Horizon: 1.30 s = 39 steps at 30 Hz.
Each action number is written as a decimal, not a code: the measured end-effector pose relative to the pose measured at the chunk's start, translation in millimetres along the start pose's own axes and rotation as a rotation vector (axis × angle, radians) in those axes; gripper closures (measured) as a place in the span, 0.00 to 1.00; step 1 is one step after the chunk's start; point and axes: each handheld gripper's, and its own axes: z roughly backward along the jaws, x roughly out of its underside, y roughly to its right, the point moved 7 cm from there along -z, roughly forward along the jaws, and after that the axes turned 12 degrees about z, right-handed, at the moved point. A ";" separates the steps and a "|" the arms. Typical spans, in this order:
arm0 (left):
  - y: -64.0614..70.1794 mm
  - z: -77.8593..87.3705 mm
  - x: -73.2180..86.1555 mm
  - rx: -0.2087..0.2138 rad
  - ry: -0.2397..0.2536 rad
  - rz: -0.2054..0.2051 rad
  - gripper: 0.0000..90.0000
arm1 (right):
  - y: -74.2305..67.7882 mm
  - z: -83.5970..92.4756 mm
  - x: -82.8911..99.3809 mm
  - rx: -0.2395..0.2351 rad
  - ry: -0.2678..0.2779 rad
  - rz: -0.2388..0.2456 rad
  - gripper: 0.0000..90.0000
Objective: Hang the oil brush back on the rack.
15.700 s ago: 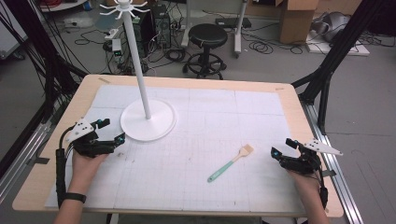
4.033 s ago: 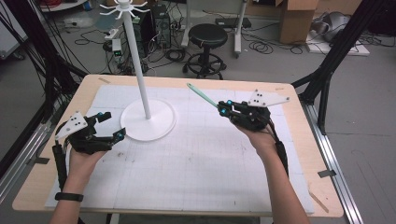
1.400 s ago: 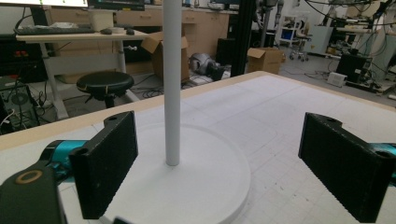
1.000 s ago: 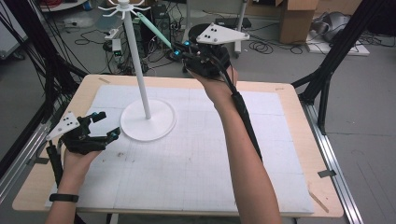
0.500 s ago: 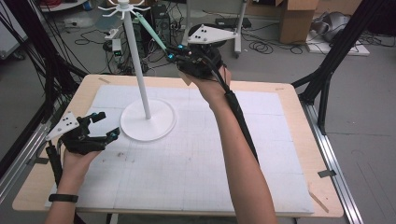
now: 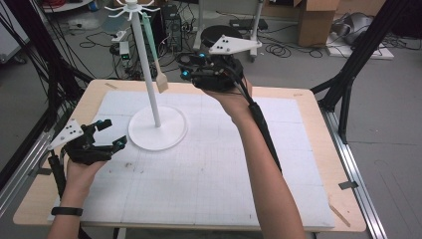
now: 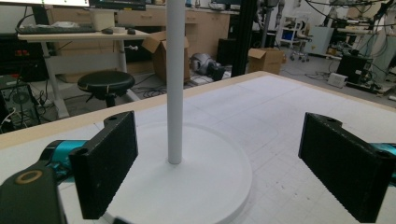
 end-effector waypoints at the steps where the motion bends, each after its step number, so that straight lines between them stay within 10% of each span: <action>1: -0.2 -0.2 0.2 -0.001 0.001 0.002 0.14 | -0.1 2.6 2.3 -0.005 0.004 -0.006 0.51; 14: -2.3 -2.2 4.0 -0.014 -0.024 -0.006 0.14 | -9.3 55.5 74.1 -0.060 -0.039 -0.053 0.28; 39: -9.0 -15.6 10.3 -0.034 -0.033 0.006 0.14 | -28.2 178.6 244.9 0.115 -0.127 -0.223 0.17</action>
